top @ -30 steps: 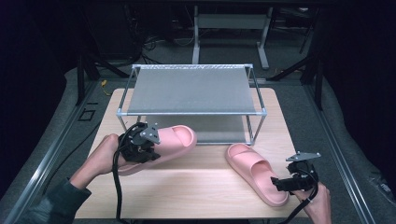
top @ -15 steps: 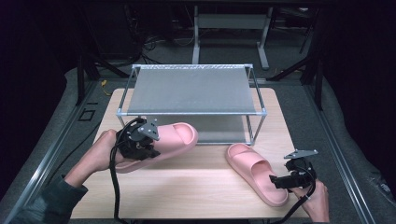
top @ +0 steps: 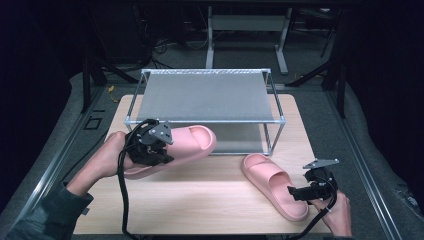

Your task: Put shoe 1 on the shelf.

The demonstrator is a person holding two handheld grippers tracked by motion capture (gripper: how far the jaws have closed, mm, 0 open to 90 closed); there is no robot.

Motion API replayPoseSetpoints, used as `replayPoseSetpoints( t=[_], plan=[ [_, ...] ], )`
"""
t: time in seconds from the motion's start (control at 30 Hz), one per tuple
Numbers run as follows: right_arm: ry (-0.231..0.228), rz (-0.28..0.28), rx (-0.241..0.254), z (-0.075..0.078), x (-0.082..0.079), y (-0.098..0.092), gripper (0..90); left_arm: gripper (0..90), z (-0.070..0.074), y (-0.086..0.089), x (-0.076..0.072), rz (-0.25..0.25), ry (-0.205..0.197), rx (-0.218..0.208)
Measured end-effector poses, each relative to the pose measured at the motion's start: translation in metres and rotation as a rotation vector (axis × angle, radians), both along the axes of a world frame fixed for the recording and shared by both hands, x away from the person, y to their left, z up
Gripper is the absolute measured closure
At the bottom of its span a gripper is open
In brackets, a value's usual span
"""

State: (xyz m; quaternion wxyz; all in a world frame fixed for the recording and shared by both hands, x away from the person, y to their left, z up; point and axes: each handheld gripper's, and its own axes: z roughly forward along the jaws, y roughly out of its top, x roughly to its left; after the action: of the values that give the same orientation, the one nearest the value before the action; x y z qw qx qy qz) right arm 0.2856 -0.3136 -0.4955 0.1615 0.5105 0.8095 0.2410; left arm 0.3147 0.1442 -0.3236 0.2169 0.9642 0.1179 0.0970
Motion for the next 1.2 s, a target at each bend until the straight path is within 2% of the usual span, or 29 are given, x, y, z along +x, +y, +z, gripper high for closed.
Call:
replayPoseSetpoints(
  t=[0.5, 0.93, 1.2],
  plan=[
    [-0.001, -0.009, -0.009, -0.001, 0.002, -0.001, 6.2, 83.6, 0.014, -0.004, 0.013, 0.003, 0.007, 0.004],
    [0.009, -0.003, 0.003, -0.002, 0.002, 0.001, 6.2, 83.5, 0.026, 0.0, 0.034, 0.065, 0.014, -0.004],
    [0.002, -0.006, -0.002, 0.001, 0.001, 0.0, 6.2, 83.5, 0.036, -0.001, 0.044, 0.096, 0.001, -0.016]
  ],
)
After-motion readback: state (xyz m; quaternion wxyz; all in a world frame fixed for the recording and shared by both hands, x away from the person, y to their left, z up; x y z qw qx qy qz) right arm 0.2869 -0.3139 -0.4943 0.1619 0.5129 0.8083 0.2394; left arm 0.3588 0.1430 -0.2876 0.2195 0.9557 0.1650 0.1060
